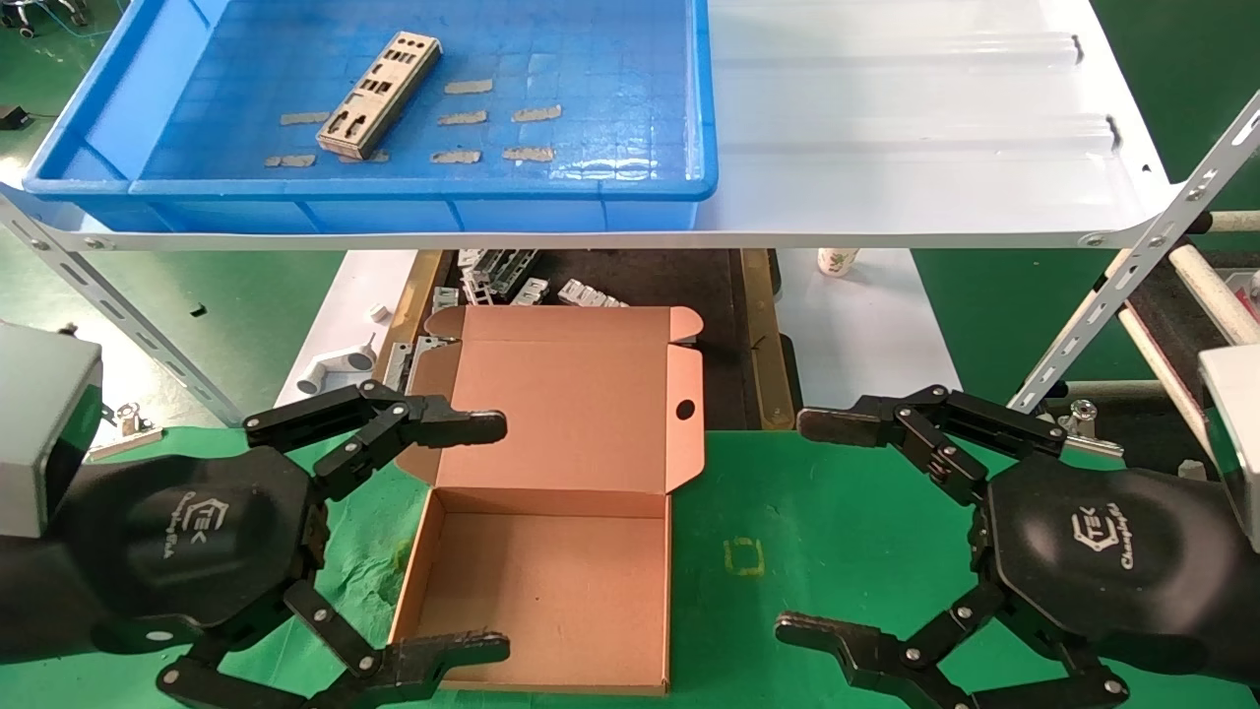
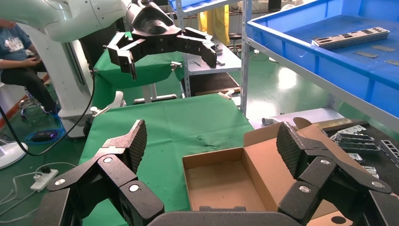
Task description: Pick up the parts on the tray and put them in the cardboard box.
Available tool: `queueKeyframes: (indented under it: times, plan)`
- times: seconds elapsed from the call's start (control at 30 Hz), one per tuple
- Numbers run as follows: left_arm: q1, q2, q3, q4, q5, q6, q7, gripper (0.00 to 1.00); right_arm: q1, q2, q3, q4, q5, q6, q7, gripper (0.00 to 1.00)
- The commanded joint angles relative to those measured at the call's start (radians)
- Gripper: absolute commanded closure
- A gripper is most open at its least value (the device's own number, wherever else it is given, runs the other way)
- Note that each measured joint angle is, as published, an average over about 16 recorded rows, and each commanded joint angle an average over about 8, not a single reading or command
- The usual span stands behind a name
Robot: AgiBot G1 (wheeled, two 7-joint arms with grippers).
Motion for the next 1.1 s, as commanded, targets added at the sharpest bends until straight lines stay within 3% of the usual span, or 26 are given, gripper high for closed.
queueKeyframes:
  times: [0.03, 0.43, 0.47, 0.7, 0.73, 0.9, 1.1]
  plan:
    - [0.0, 0.0, 0.0, 0.0, 0.0, 0.0, 0.0, 0.0, 0.0, 0.0, 0.0, 0.0, 0.0, 0.0, 0.0, 0.0]
    - [0.0, 0.0, 0.0, 0.0, 0.0, 0.0, 0.0, 0.0, 0.0, 0.0, 0.0, 0.0, 0.0, 0.0, 0.0, 0.01]
    - [0.0, 0.0, 0.0, 0.0, 0.0, 0.0, 0.0, 0.0, 0.0, 0.0, 0.0, 0.0, 0.0, 0.0, 0.0, 0.08]
    - [-0.005, 0.003, -0.004, 0.003, 0.011, -0.022, 0.007, 0.0, 0.0, 0.0, 0.0, 0.0, 0.0, 0.0, 0.0, 0.95]
    - [-0.007, 0.006, -0.005, 0.005, 0.015, -0.033, 0.009, 0.0, 0.0, 0.0, 0.0, 0.0, 0.0, 0.0, 0.0, 1.0]
    - [-0.045, 0.042, -0.008, 0.035, 0.06, -0.132, 0.015, 0.0, 0.0, 0.0, 0.0, 0.0, 0.0, 0.0, 0.0, 1.0]
    - [-0.185, 0.126, 0.011, 0.145, 0.163, -0.267, 0.027, 0.0, 0.0, 0.0, 0.0, 0.0, 0.0, 0.0, 0.0, 1.0]
